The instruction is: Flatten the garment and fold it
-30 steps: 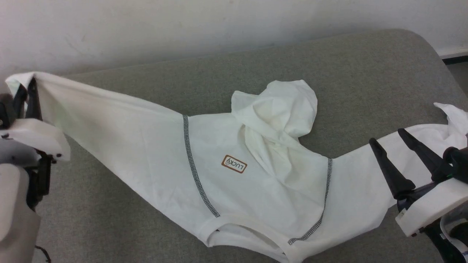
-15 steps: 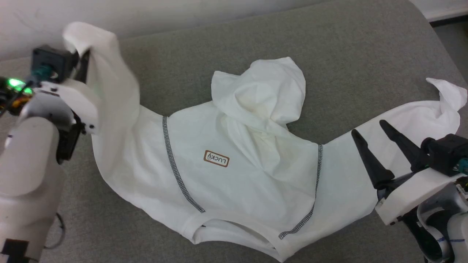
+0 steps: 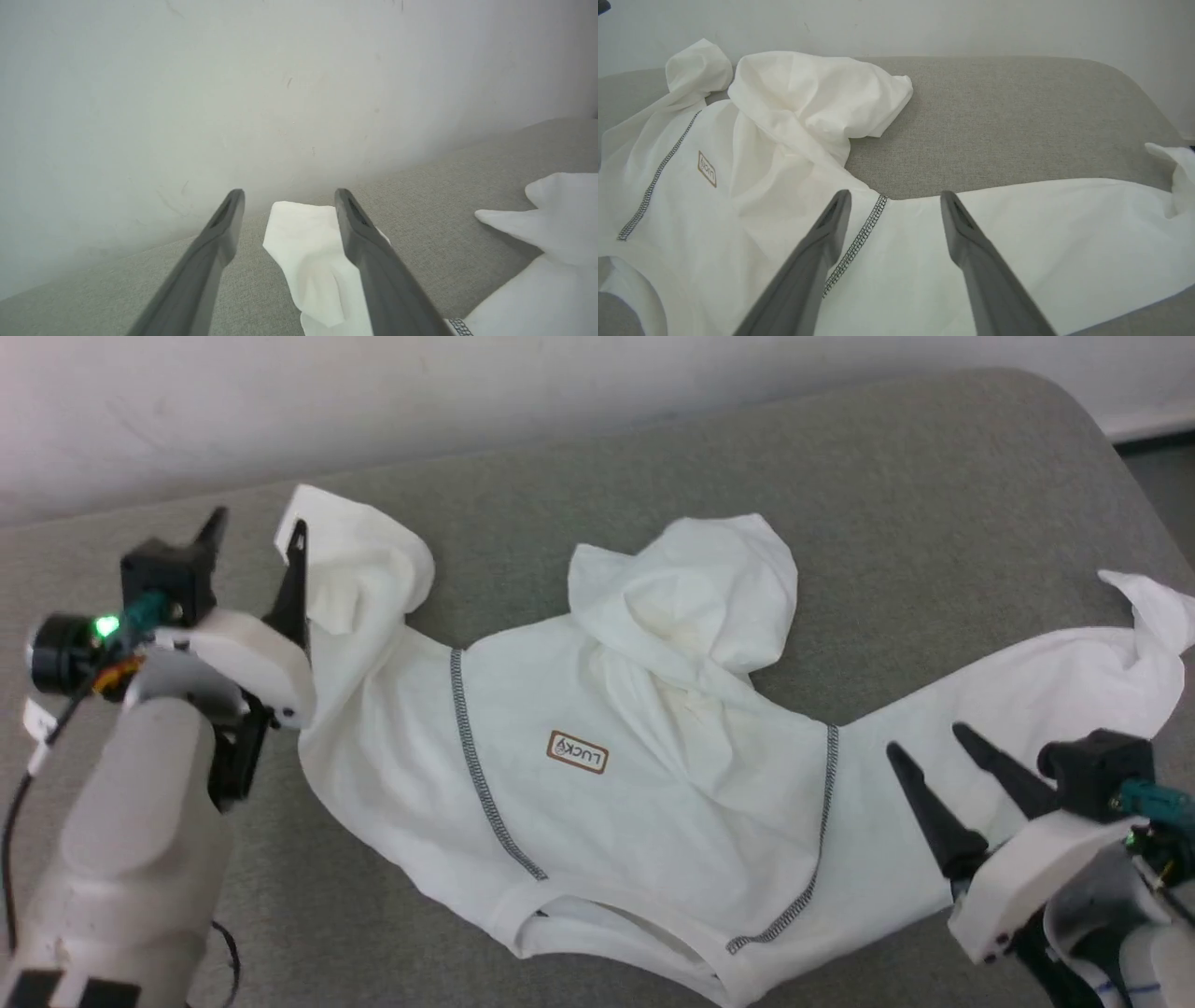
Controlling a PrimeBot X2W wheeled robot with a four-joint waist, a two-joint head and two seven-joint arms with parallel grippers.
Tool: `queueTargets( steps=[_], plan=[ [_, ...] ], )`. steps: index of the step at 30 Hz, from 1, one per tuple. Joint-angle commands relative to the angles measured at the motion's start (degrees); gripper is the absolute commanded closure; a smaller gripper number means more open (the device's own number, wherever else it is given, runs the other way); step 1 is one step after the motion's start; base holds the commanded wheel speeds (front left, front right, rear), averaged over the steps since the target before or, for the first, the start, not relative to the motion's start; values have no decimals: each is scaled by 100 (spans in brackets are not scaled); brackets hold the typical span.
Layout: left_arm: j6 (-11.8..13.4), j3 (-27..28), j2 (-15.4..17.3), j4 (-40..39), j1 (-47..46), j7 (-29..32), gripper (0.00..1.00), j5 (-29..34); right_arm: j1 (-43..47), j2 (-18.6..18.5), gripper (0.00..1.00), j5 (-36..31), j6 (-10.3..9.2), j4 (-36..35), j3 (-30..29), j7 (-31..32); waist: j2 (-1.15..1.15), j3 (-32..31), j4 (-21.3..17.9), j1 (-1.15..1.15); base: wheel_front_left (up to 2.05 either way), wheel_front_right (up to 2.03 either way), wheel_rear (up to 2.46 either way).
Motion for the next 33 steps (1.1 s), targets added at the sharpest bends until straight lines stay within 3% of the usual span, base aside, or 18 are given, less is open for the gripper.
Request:
queueTargets(
  steps=[1,8,17,27,33],
  plan=[
    [73,69,-103,-200,383,-106,0,-142,194,54,0,13,-5,23,-35,67,0,-473,421,0,0,0,0],
    [398,216,-451,-1568,2080,-114,0,-668,847,193,0,18,-5,-50,-118,234,0,-893,764,0,0,0,0],
    [613,-294,-873,-2977,3928,999,0,-1253,1157,406,0,-69,-5,-209,-345,244,0,-947,901,0,0,0,0],
    [514,-429,-1164,-2850,3970,1596,0,-1777,1073,436,0,-112,-5,-236,-312,226,0,-728,750,0,0,0,0],
    [592,-355,-1287,-2438,3693,1827,0,-1970,972,431,0,-103,-5,-216,-309,161,0,-533,583,0,0,0,0]
  ],
)
